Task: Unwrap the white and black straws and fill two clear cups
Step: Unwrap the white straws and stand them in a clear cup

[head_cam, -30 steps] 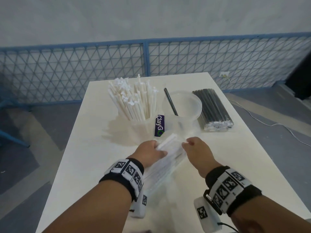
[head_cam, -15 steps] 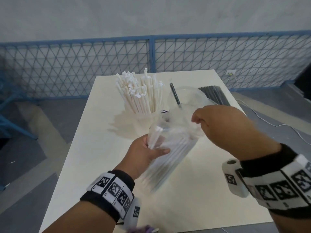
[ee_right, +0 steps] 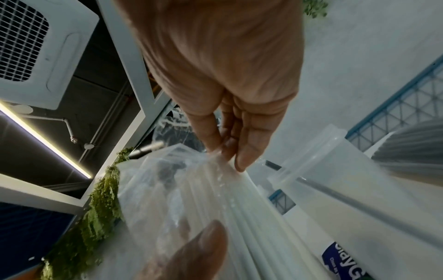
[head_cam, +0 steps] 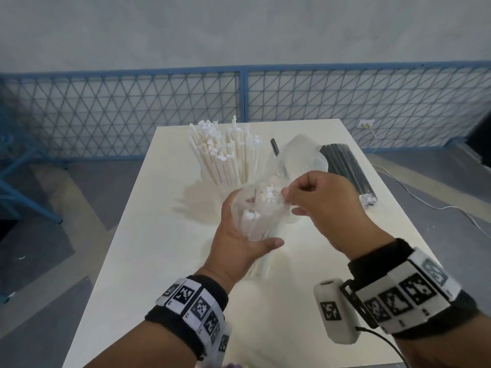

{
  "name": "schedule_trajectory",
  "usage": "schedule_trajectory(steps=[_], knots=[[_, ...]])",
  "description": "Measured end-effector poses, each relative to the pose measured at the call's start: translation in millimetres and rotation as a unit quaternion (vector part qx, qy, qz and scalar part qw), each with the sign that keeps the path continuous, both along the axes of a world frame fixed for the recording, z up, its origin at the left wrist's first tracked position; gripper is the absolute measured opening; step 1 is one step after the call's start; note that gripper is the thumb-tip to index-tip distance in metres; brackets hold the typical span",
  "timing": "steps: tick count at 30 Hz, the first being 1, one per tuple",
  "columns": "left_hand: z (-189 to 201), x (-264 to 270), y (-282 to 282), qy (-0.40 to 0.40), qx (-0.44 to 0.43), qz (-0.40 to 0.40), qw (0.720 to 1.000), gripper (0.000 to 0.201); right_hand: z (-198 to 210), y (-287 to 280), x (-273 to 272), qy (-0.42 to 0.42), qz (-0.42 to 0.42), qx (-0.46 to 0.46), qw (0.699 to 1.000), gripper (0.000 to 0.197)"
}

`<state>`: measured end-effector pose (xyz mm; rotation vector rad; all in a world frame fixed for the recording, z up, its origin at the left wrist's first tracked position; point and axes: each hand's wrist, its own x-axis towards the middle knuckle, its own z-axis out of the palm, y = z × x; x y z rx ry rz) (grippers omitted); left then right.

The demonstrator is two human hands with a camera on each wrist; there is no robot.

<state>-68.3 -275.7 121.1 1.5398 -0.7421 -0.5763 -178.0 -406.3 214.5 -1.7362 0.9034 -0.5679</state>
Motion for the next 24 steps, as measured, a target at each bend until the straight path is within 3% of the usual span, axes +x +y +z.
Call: schedule_trajectory(steps=[2, 4, 6, 8, 9, 12, 15, 17, 19, 21, 24], knots=[[-1.4, 2.0, -2.7, 0.010, -0.010, -0.008, 1.000, 0.107, 2.1, 4.2, 0.9, -0.047, 0.010, 0.057, 0.997, 0.005], [2.3, 4.3, -7.7, -0.002, -0.010, -0.001, 1.000, 0.096, 1.4, 6.9, -0.4, -0.077, 0.036, 0.123, 0.989, 0.017], [3.2, 9.3, -13.4, -0.003, -0.033, -0.005, 0.999, 0.079, -1.1, 9.2, -2.9, -0.065, 0.059, 0.125, 0.988, 0.026], [-0.7, 12.1, -14.8, 0.046, -0.060, -0.016, 0.997, 0.075, -8.2, 4.5, -5.2, 0.043, 0.066, -0.013, 0.997, 0.035], [-3.0, 11.5, -14.0, 0.068, -0.057, -0.016, 0.996, 0.078, -10.5, 2.0, -5.6, 0.119, 0.081, -0.099, 0.985, 0.038], [-6.1, 7.0, -13.0, 0.075, -0.035, -0.027, 0.996, 0.081, -15.5, -0.9, -7.6, 0.267, 0.160, -0.268, 0.912, 0.042], [-1.4, 9.6, -15.3, 0.085, -0.030, -0.047, 0.995, 0.080, -6.6, 0.4, -14.6, 0.252, 0.128, -0.419, 0.863, 0.045], [1.9, 13.2, -16.3, 0.086, -0.032, -0.062, 0.994, 0.079, 7.0, 4.5, -17.8, 0.168, 0.063, -0.516, 0.838, 0.044], [3.2, 13.9, -15.3, 0.093, -0.032, -0.075, 0.992, 0.074, 18.2, 11.4, -16.1, 0.106, 0.069, -0.563, 0.817, 0.038], [4.9, 13.4, -14.8, 0.102, -0.027, -0.085, 0.991, 0.072, 20.4, 12.3, -11.4, 0.088, 0.132, -0.512, 0.844, 0.035], [5.2, 13.0, -14.7, 0.105, -0.025, -0.097, 0.989, 0.080, 21.4, -0.1, -7.3, 0.149, 0.215, -0.325, 0.909, 0.034]])
